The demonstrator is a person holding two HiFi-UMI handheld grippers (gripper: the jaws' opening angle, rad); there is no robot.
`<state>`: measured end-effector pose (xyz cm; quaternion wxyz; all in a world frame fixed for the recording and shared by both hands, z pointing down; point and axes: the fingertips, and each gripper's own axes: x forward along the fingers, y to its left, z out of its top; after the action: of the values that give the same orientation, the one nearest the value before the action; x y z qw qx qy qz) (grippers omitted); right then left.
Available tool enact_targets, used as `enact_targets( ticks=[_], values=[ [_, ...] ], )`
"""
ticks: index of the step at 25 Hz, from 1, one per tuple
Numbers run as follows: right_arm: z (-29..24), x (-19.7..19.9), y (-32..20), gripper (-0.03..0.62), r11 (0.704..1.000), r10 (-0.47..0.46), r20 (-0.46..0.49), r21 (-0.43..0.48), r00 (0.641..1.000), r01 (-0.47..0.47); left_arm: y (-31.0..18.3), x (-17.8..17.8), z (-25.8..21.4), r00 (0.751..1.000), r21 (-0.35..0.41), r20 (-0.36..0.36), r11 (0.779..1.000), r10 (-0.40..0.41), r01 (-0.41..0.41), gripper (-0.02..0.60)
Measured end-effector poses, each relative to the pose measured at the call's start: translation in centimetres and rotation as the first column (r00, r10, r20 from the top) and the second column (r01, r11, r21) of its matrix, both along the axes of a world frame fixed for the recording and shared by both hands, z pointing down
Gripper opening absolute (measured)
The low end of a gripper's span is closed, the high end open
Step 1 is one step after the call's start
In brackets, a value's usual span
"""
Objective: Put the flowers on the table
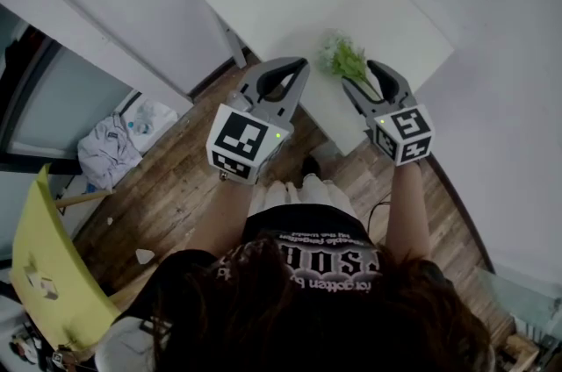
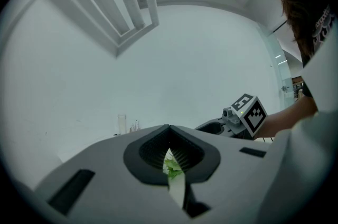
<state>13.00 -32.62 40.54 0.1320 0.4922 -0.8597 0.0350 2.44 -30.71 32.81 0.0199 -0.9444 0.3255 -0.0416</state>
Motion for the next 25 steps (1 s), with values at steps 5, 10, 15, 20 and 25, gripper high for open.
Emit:
enact_targets(
  ticks=[5, 10, 15, 20, 25],
  values=[
    [-2.5, 0.3, 2.9, 0.213, 0.995, 0.07, 0.007, 0.065, 0.998, -0.07, 2.6, -0.4, 0.2, 1.0, -0.001, -0.006, 1.0, 0.021, -0.021, 0.0],
    [-4.1, 0.7, 5.4, 0.105, 0.985, 0.131, -0.046, 0.117, 0.99, -0.125, 4.3, -0.6, 0.0, 0.999, 0.0, -0.011, 0.999, 0.038, -0.038, 0.0],
    [-4.8, 1.6, 7.2, 0.052, 0.974, 0.181, -0.014, 0.141, 0.983, -0.177, 5.2, 0.0, -0.2, 0.999, 0.001, -0.017, 0.999, 0.05, -0.05, 0.0],
    [-5.3, 2.2, 9.0, 0.043, 0.969, 0.19, 0.03, 0.154, 0.981, -0.193, 6.4, 0.8, -0.2, 0.998, 0.007, -0.018, 0.998, 0.057, -0.057, 0.0],
    [-6.1, 2.5, 11.1, 0.032, 0.97, 0.168, 0.114, 0.159, 0.979, -0.185, 8.1, 1.2, -0.4, 0.999, 0.006, -0.025, 0.999, 0.039, -0.039, 0.0]
  ],
)
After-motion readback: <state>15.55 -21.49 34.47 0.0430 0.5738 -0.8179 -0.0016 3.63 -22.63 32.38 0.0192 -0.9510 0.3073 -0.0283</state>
